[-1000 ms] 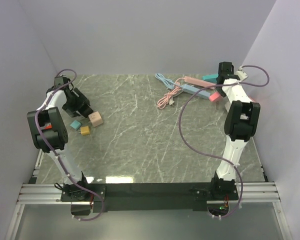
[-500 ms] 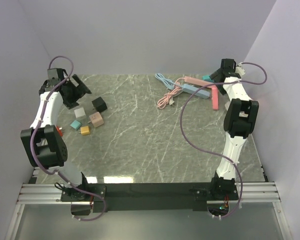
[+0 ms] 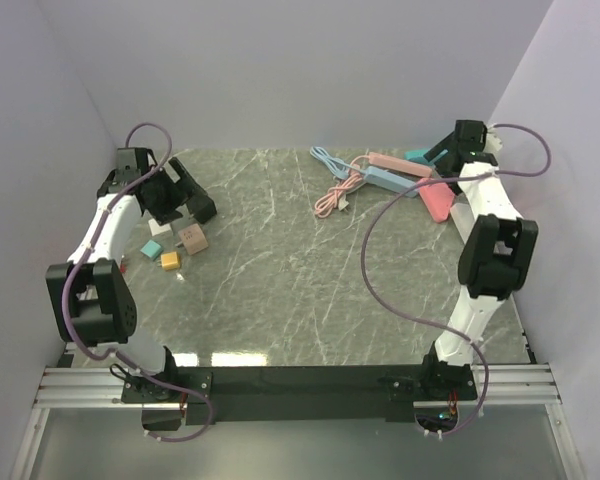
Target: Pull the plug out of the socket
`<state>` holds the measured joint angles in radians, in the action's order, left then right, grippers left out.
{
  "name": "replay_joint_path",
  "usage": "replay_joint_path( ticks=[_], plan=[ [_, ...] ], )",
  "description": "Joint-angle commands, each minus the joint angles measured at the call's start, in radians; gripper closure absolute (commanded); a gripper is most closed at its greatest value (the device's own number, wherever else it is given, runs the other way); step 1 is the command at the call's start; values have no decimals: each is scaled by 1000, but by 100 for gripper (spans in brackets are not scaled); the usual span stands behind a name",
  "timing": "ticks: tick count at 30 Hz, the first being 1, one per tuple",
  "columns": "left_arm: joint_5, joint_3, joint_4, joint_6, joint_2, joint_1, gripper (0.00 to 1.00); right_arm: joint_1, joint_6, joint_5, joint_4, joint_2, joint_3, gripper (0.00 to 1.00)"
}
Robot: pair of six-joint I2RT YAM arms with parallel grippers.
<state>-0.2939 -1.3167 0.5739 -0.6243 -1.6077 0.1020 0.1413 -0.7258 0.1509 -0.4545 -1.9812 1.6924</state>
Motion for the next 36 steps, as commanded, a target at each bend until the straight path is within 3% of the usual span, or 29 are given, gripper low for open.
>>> replay_joint_path(
  ticks=[1,2,6,13,18,25,28,29,31,32,34,36],
  plan=[
    [-114,22,-143,-8,107,-28,1,15,84,105,-15,185,-37,5],
    [-131,24,-150,-6,106,-36,1,17,86,221,-95,217,-42,2],
    [-166,25,-173,-3,59,-97,1,61,88,412,-196,280,-121,0],
    [-211,14,-207,-12,-15,-171,1,199,169,310,-224,180,-189,0],
    [-203,-44,-190,-9,-58,-189,1,221,239,214,-99,116,-237,0],
    [-191,-32,-200,-25,-60,-197,1,239,241,219,-99,-14,-178,2],
    [-188,0,-204,-26,-47,-197,1,244,235,223,-108,-31,-168,17],
    [-191,14,-204,-26,-43,-197,1,242,227,220,-113,-27,-177,36],
    [-189,28,-212,-26,-35,-197,1,242,213,204,-122,7,-197,60],
    [-194,43,-215,-25,-25,-197,1,242,198,196,-124,25,-233,80],
    [-208,59,-230,-23,-17,-197,1,228,183,171,-136,91,-278,96],
    [-235,80,-241,-22,-14,-199,0,207,160,179,-156,146,-368,100]
  ],
)
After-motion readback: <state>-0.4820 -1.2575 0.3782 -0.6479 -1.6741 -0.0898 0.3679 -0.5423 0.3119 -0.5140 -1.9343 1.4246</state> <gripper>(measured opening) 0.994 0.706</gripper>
